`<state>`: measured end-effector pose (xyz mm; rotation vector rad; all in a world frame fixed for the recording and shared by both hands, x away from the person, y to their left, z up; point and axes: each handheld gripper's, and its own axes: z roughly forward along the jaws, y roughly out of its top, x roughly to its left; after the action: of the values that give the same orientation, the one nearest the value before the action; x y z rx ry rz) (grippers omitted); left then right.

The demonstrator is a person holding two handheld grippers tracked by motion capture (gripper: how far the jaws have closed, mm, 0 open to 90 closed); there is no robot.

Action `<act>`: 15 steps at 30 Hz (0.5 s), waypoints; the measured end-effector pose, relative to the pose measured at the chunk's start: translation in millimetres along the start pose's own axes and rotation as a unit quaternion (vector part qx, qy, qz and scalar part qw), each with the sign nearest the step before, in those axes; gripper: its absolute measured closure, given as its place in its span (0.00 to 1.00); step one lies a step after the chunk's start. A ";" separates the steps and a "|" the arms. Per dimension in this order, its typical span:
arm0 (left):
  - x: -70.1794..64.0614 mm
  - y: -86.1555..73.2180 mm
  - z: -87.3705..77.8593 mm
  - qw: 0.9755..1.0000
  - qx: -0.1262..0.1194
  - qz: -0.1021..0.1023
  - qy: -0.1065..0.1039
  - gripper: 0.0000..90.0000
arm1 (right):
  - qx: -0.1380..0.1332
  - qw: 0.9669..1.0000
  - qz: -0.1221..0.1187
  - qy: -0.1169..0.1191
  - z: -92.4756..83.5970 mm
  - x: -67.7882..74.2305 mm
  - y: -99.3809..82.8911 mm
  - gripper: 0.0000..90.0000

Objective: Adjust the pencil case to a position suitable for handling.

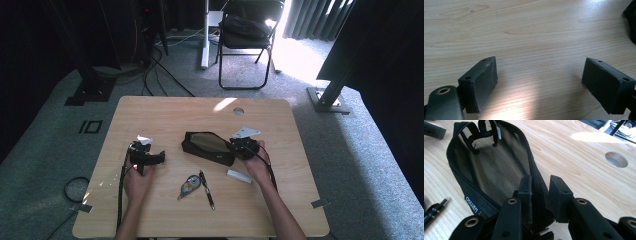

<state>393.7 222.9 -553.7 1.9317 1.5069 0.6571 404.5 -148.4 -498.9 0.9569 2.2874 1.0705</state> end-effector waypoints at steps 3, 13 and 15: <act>0.0 0.0 0.0 1.000 0.000 0.000 0.000 0.15 | 0.000 1.000 -0.001 -0.001 -3.7 -2.0 -3.4 0.80; 0.0 0.0 0.0 1.000 0.000 0.000 0.000 0.15 | 0.003 1.000 -0.005 -0.010 -17.7 -9.9 -15.3 0.80; 0.0 0.0 0.0 1.000 0.000 0.000 0.000 0.15 | 0.004 1.000 -0.007 -0.011 -20.3 -11.1 -17.3 0.80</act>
<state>393.7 222.9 -553.7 1.9316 1.5067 0.6572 392.1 -174.5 -499.3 0.9496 2.2800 1.0410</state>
